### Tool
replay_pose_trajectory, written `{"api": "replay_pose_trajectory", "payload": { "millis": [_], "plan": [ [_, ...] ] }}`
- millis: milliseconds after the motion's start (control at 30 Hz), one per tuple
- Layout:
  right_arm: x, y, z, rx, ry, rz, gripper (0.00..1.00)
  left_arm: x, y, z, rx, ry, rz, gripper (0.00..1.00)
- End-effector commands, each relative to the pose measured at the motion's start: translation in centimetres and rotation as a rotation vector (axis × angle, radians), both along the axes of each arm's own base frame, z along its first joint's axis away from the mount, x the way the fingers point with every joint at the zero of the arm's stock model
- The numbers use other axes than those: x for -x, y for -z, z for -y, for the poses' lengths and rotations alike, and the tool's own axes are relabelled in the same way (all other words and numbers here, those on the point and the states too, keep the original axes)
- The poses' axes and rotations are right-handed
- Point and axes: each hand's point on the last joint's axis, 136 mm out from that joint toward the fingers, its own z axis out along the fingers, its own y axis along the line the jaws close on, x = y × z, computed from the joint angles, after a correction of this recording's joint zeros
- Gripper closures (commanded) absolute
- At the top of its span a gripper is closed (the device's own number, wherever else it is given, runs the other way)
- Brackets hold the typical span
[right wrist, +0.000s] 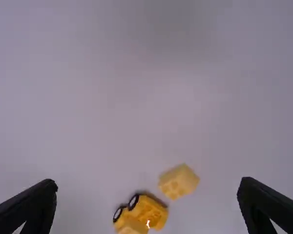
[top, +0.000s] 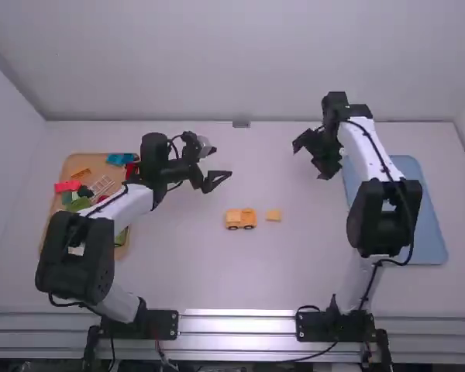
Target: Assemble lego blocks to make yellow taxi
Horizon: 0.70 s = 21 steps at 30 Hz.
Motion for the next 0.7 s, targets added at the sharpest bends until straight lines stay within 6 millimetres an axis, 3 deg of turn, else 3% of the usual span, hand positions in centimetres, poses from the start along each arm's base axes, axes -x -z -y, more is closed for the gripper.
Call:
{"api": "replay_pose_trajectory", "payload": {
  "millis": [0, 67, 100, 167, 300, 500, 600, 667],
  "plan": [
    [-0.8, -1.7, -3.2, -0.168, -0.353, 0.155, 0.02, 0.3, -0.4, 0.1, 0.001, 0.013, 0.018, 0.01],
    [-0.3, -5.3, -7.0, -0.378, -0.740, 0.403, 0.01, 0.3, -0.4, 0.1, 0.000, 0.013, 0.019, 0.01],
    [0.5, -6.7, -8.0, -0.426, -0.921, 0.520, 0.01, 0.3, -0.4, 0.1, 0.001, 0.013, 0.017, 0.01],
    [1.3, -7.4, -8.5, -0.434, -1.067, 0.611, 0.01, 0.3, -0.3, 0.1, 0.001, 0.013, 0.017, 0.01],
    [2.2, -6.4, -8.3, -0.298, -1.404, 0.739, 0.01, 0.3, -0.3, 0.1, 0.001, 0.014, 0.015, 0.01],
    [0.3, -4.2, -6.8, -0.029, -1.593, 0.715, 0.01, 0.3, -0.4, 0.1, 0.002, 0.014, 0.019, 0.01],
    [-0.4, -4.0, -7.3, 0.025, -1.618, 0.724, 0.01, 0.5, -0.3, 0.2, 0.008, 0.022, 0.001, 0.01],
    [0.7, -4.5, -8.7, -0.023, -1.755, 0.820, 0.01, 0.5, -0.1, 0.2, 0.005, 0.018, -0.005, 0.01]
  ]
}}
